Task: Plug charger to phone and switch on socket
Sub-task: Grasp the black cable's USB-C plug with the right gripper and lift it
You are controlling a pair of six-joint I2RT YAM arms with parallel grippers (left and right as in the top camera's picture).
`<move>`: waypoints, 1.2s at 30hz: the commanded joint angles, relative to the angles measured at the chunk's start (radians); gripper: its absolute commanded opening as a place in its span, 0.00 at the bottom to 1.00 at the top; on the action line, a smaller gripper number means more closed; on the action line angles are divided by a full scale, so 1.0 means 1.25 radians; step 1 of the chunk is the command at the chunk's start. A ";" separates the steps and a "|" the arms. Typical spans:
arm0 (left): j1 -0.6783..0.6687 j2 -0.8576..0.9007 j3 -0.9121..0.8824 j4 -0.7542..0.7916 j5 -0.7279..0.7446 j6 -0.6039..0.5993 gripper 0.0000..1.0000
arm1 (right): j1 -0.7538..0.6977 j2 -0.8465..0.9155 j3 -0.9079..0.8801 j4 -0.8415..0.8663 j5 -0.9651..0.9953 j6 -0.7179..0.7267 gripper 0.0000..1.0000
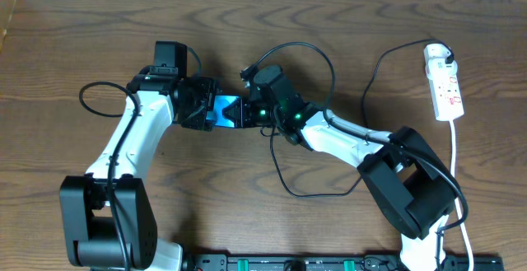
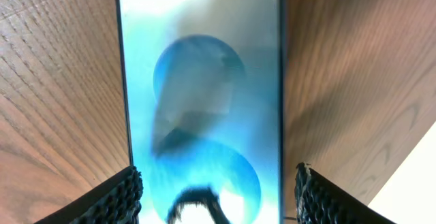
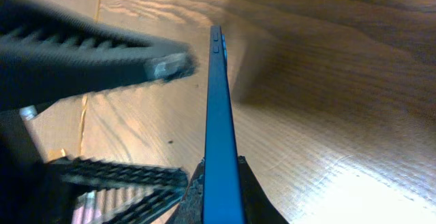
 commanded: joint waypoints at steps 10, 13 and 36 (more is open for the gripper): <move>0.024 -0.015 0.016 0.114 0.166 0.288 0.70 | -0.122 -0.061 0.006 0.026 -0.062 0.099 0.01; 0.031 -0.015 0.016 0.257 0.304 0.329 0.70 | -0.174 -0.099 0.006 0.058 -0.074 0.201 0.01; 0.031 -0.015 0.015 0.739 0.364 0.075 0.48 | -0.122 -0.125 0.006 0.367 0.013 0.818 0.02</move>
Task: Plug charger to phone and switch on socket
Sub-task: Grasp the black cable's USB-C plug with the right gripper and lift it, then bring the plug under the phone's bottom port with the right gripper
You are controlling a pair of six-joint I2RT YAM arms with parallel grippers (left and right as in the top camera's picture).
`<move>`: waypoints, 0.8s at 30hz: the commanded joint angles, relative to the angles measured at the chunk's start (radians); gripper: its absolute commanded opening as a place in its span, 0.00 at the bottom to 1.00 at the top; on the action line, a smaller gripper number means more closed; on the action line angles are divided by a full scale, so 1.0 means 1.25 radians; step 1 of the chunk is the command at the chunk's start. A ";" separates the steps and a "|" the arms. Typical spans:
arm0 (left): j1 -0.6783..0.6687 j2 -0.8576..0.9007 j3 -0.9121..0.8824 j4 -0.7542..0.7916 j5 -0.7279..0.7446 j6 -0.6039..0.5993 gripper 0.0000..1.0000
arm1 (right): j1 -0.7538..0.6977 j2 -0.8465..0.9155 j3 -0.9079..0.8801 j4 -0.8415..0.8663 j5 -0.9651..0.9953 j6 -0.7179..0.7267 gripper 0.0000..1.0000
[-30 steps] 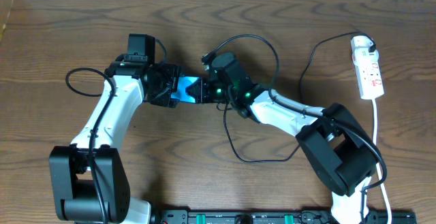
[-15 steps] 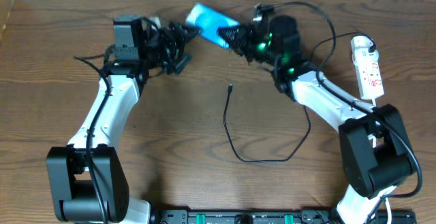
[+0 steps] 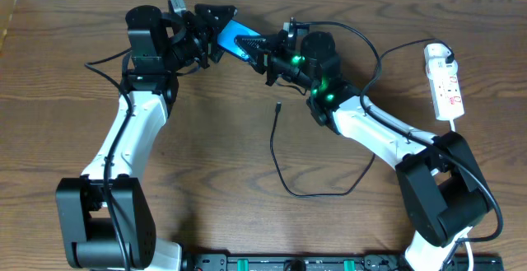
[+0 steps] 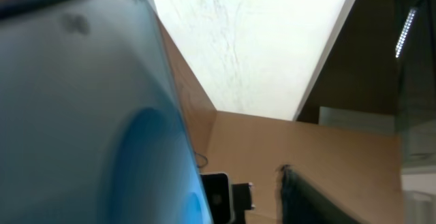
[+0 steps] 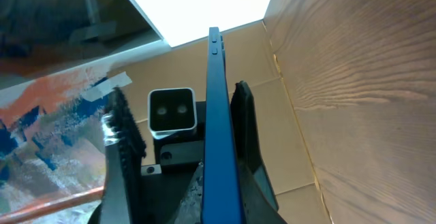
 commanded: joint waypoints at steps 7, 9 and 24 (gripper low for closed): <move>0.000 -0.010 0.013 0.011 0.015 -0.010 0.08 | 0.005 -0.024 0.010 -0.002 -0.004 0.007 0.01; 0.000 -0.010 0.013 0.011 0.015 -0.010 0.07 | 0.005 -0.024 0.010 -0.002 -0.004 0.007 0.02; 0.102 -0.009 0.013 -0.153 0.304 0.368 0.07 | -0.129 -0.024 0.011 -0.427 -0.023 -0.623 0.59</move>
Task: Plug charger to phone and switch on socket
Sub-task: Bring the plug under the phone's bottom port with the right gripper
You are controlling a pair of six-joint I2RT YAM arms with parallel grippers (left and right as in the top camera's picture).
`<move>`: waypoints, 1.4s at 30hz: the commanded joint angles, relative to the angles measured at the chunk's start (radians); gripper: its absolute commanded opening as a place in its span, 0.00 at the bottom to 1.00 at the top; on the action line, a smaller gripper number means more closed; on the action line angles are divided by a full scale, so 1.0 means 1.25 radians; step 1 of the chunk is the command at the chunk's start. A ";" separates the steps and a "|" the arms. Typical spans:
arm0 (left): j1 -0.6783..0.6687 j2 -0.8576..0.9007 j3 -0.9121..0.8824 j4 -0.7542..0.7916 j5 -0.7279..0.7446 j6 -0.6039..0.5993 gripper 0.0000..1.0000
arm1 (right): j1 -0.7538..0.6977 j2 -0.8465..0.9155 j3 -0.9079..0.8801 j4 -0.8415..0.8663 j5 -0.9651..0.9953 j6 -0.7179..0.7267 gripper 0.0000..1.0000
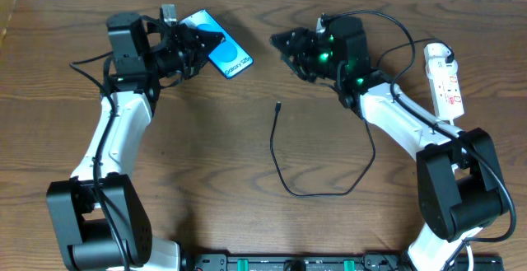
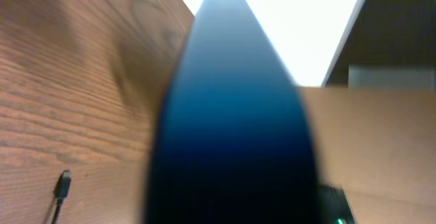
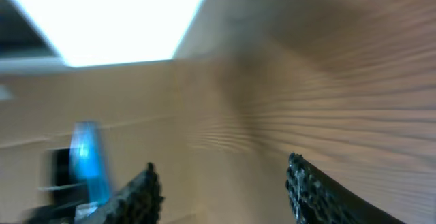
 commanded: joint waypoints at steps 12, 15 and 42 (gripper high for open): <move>0.023 0.007 0.013 -0.152 0.191 0.124 0.07 | 0.120 0.065 0.001 -0.315 0.223 -0.274 0.42; 0.023 0.007 0.013 -0.153 0.191 0.123 0.07 | 0.144 0.091 0.001 -0.326 0.228 -0.249 0.40; 0.023 0.007 0.013 0.358 0.311 -0.146 0.07 | -0.009 0.021 0.002 -0.087 -0.363 -0.543 0.01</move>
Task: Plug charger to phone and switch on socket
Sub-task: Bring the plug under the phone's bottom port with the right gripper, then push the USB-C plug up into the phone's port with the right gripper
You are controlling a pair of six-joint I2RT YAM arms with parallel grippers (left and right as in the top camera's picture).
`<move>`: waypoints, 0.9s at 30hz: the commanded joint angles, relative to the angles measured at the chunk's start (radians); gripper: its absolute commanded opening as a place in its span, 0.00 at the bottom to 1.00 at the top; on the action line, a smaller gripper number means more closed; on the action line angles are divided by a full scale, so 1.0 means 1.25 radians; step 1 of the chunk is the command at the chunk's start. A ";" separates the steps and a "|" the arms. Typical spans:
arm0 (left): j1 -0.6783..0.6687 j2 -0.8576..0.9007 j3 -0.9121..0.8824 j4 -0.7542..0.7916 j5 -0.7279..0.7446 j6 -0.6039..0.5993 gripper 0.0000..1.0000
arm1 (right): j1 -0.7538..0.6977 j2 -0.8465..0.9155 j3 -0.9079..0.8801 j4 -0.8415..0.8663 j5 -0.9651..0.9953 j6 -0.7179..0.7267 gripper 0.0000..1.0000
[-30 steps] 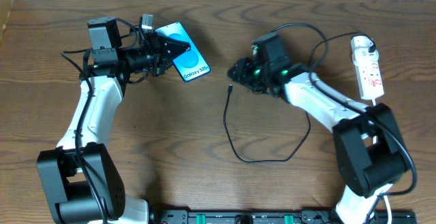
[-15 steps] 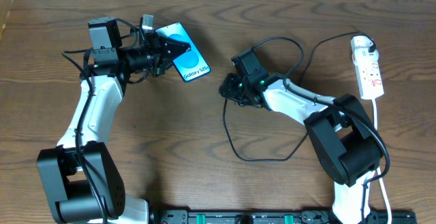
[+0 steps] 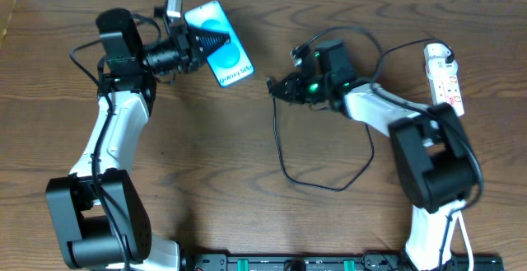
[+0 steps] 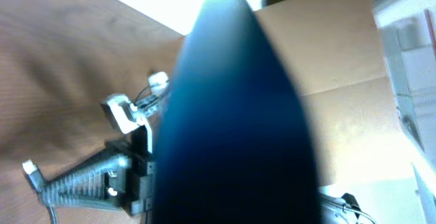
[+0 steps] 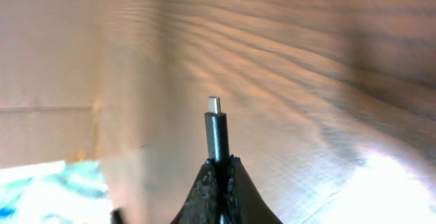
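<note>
The phone [image 3: 221,47], its blue screen lit, is held off the table at the back left with my left gripper [image 3: 194,42] shut on its lower end. In the left wrist view the phone [image 4: 231,115] is a dark blur that hides the fingers. My right gripper [image 3: 278,86] sits a little to the phone's right, shut on the black charger plug [image 5: 215,134], whose metal tip points out past the fingertips [image 5: 204,183]. The black cable [image 3: 284,168] trails from the plug in a loop across the table. The white socket strip [image 3: 445,86] lies at the far right.
A white adapter [image 3: 436,54] is plugged into the strip's far end, and a white cord [image 3: 455,151] runs from the strip toward the front edge. The wooden table [image 3: 206,180] has bare surface in front of both arms.
My right gripper was open and empty, with the plug lying on the table. Now it is lower and shut on the plug. The left gripper still holds the phone, whose screen is turned more upward.
Both grippers were at the phone in the middle of the table, the right shut on its edge. Then both held it raised near the back. Then the left alone held it and the right was open. Now the right holds the charger plug beside it.
</note>
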 commanded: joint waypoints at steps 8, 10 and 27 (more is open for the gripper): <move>0.005 -0.006 0.018 0.250 -0.046 -0.322 0.07 | 0.011 -0.276 0.001 0.005 -0.242 -0.039 0.01; 0.005 -0.006 0.018 0.250 -0.048 -0.322 0.07 | 0.021 -0.291 0.001 0.005 -0.254 -0.031 0.01; 0.005 -0.006 0.018 0.250 0.030 -0.258 0.07 | 0.079 -0.291 0.001 0.029 -0.256 0.004 0.01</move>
